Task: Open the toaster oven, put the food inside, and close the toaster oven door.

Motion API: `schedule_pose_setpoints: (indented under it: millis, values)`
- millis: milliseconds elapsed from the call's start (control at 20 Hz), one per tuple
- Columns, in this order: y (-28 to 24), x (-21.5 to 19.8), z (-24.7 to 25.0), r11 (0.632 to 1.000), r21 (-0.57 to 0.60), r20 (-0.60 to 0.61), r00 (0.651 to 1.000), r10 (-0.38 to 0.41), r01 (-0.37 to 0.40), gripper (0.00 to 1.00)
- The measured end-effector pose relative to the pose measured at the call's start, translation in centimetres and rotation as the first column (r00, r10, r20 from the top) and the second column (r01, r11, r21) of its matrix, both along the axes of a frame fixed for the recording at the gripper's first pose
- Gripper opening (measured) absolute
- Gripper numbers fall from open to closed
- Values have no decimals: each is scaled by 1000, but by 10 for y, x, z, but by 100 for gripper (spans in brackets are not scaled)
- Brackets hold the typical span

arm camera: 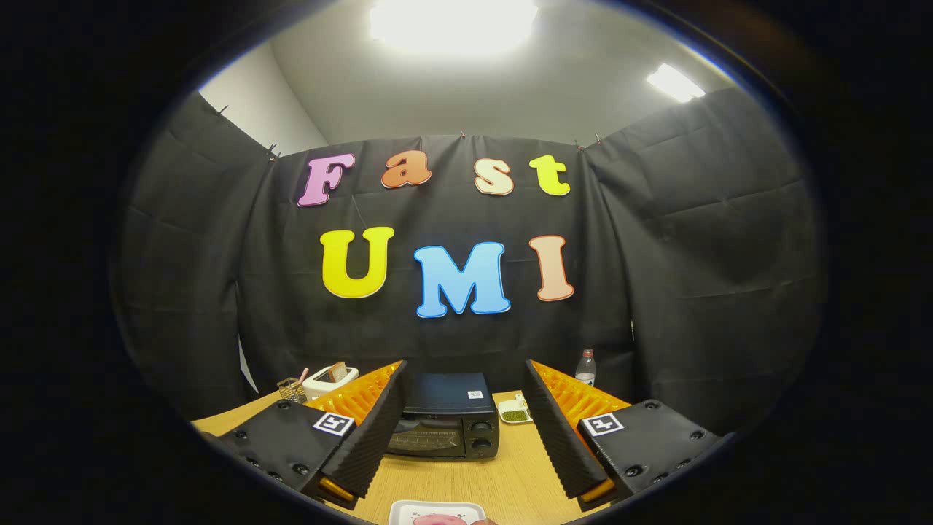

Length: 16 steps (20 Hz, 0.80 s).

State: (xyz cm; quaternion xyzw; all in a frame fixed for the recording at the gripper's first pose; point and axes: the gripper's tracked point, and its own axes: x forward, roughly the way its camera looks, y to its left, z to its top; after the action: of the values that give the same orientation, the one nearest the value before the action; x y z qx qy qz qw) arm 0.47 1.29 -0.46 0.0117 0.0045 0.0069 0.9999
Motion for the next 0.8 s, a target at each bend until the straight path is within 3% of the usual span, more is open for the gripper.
schedule_pose_setpoints:
  millis: [350, 800]
  values:
    - [13, 11, -4, 1000, 9, -14, 1000, 10, -10, 98]
    - [52, 58, -26, 998, 28, -59, 996, 59, -58, 97]
